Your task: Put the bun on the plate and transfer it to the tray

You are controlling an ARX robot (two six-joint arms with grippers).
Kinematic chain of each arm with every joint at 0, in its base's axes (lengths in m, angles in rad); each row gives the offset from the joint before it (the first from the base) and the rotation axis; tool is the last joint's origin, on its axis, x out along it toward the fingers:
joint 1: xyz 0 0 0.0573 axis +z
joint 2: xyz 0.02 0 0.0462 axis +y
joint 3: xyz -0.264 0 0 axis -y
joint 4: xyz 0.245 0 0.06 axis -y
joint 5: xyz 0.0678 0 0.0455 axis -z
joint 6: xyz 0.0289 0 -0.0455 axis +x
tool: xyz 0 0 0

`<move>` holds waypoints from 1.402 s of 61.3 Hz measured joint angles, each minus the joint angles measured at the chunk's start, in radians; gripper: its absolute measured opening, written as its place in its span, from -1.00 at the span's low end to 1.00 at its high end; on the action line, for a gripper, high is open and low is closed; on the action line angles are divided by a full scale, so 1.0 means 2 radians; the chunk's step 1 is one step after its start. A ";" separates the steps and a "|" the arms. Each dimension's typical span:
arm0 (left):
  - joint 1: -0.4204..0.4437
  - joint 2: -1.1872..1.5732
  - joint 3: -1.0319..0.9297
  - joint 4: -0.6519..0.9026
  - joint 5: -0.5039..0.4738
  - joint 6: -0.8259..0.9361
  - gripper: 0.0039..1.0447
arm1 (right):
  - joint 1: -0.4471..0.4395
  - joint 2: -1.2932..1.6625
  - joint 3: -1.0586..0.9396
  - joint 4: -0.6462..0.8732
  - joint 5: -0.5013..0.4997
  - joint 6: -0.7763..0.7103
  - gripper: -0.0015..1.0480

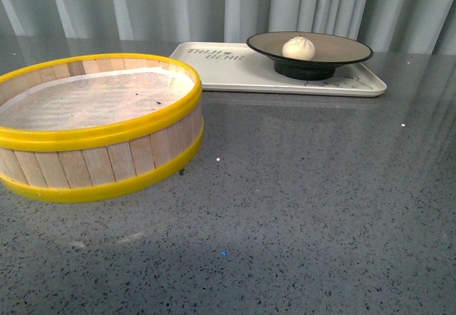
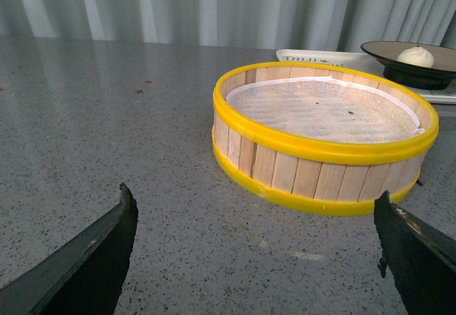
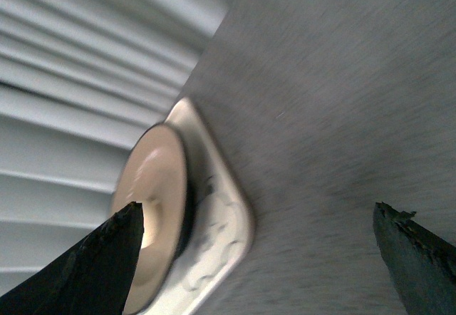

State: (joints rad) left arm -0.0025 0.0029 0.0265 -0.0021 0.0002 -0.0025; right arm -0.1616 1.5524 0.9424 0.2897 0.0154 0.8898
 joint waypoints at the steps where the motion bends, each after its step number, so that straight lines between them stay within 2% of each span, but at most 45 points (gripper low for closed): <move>1: 0.000 0.000 0.000 0.000 0.000 0.000 0.88 | -0.001 -0.012 -0.011 0.000 0.008 -0.010 0.84; 2: 0.000 0.000 0.000 0.000 0.000 0.000 0.88 | -0.002 -0.050 -0.046 -0.001 0.037 -0.045 0.84; 8: 0.000 0.000 0.000 0.000 0.000 0.000 0.88 | -0.002 -0.190 -0.170 0.018 0.122 -0.159 0.84; 11: 0.000 0.000 0.000 0.000 0.000 0.000 0.88 | 0.004 -0.274 -0.237 0.051 0.173 -0.258 0.84; 15: 0.000 0.000 0.000 0.000 -0.001 0.000 0.88 | 0.011 -0.349 -0.300 0.082 0.204 -0.387 0.84; 20: 0.000 -0.001 0.000 0.000 0.000 0.000 0.88 | 0.027 -0.413 -0.367 0.099 0.221 -0.517 0.84; 28: 0.000 -0.001 0.000 0.000 -0.001 0.000 0.88 | 0.053 -0.456 -0.402 0.102 0.230 -0.581 0.84; 32: 0.000 0.000 0.000 0.000 0.000 0.000 0.88 | 0.069 -0.466 -0.417 0.120 0.218 -0.602 0.84; 35: 0.000 0.000 0.000 0.000 0.000 0.000 0.88 | 0.073 -0.461 -0.426 0.142 0.207 -0.614 0.84; 40: 0.000 -0.001 0.000 0.000 0.000 0.000 0.88 | 0.077 -0.486 -0.436 0.105 0.047 -0.537 0.51; 42: 0.000 0.000 0.000 0.000 0.000 0.000 0.88 | 0.080 -0.496 -0.441 0.099 0.007 -0.509 0.38; 44: 0.000 -0.001 0.000 0.000 0.000 0.000 0.88 | 0.082 -0.504 -0.443 0.093 -0.007 -0.494 0.28; 47: 0.000 -0.001 0.000 0.000 0.000 0.000 0.88 | 0.082 -0.514 -0.445 0.087 -0.010 -0.480 0.14; 55: 0.000 -0.001 0.000 0.000 0.000 0.000 0.88 | 0.081 -0.546 -0.457 0.068 -0.007 -0.455 -0.41; 66: 0.000 -0.001 0.000 0.000 0.000 0.000 0.88 | 0.081 -0.573 -0.469 0.056 -0.008 -0.451 -0.95; 86: 0.000 -0.001 0.000 0.000 0.000 0.000 0.88 | 0.081 -0.635 -0.469 -0.003 -0.007 -0.450 -0.97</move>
State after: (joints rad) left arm -0.0025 0.0013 0.0265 -0.0021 -0.0006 -0.0025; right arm 0.0010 0.2817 0.0048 0.2829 0.0010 -0.0109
